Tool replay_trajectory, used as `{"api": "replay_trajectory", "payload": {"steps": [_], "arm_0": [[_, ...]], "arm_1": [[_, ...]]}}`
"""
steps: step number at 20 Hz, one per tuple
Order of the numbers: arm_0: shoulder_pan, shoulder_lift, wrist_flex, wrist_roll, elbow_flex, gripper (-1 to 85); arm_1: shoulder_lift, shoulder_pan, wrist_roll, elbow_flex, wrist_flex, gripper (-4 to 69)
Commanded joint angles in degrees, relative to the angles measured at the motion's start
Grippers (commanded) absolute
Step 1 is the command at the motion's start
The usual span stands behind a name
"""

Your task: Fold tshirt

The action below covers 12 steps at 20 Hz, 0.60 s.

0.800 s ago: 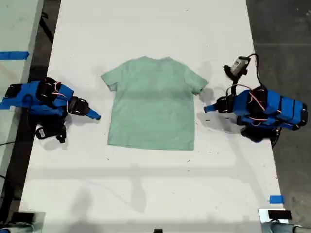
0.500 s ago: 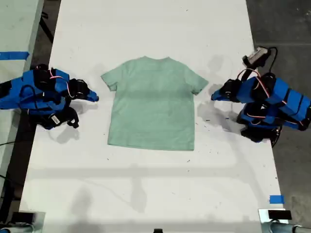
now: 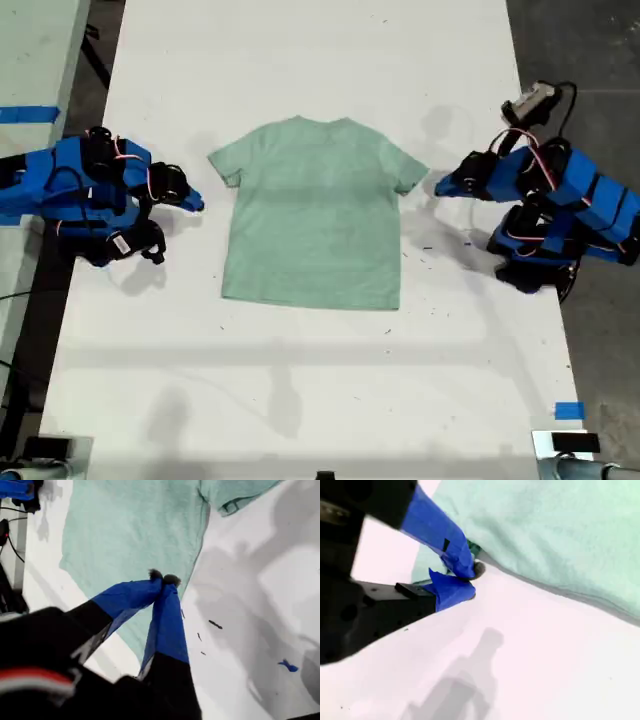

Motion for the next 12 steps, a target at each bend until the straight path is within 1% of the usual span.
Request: {"api": "replay_trajectory", "payload": {"steps": [1, 5, 11, 12], "arm_0": [[-2.3, -5.6, -1.1, 1.9, -9.2, 0.0], [-7.7, -11.1, -0.5, 5.2, -15.5, 0.0], [-18.1, -26.5, 5.0, 15.6, -31.6, 0.0], [-19.5, -29.7, 5.6, 17.0, -34.6, 0.0]], "arm_1": [[-7.3, 3.3, -5.3, -9.5, -0.3, -0.4], [-17.1, 8.4, -13.0, -18.4, -0.3, -0.4], [-30.8, 16.7, -25.0, -27.6, -1.6, -0.2], [-32.9, 17.6, -26.8, -29.7, -1.6, 1.2]]}}
